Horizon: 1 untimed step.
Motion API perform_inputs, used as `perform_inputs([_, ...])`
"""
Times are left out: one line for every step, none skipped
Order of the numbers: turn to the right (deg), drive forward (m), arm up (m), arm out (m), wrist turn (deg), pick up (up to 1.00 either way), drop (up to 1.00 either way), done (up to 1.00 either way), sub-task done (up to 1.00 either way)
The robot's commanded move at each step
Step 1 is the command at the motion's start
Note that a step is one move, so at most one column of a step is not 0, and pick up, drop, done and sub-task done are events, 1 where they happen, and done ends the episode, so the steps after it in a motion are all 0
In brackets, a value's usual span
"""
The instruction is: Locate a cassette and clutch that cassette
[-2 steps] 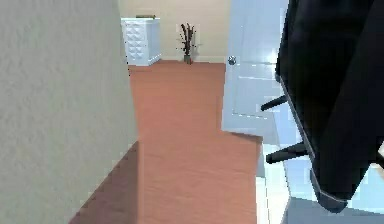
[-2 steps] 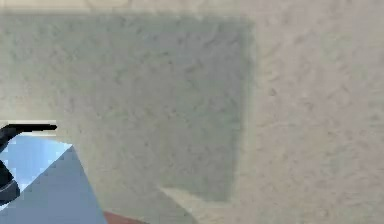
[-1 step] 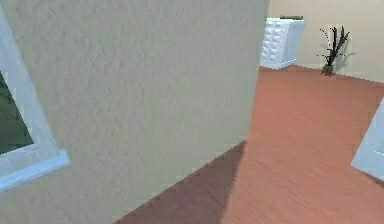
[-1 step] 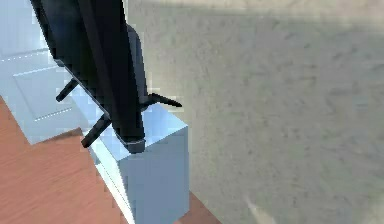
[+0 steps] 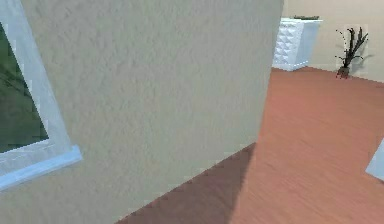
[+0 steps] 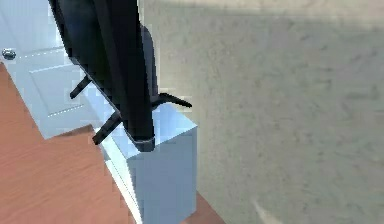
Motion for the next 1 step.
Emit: perform_inputs([0.0,0.20,0.00,0.00,0.0,0.00,0.00,0.00,0.00])
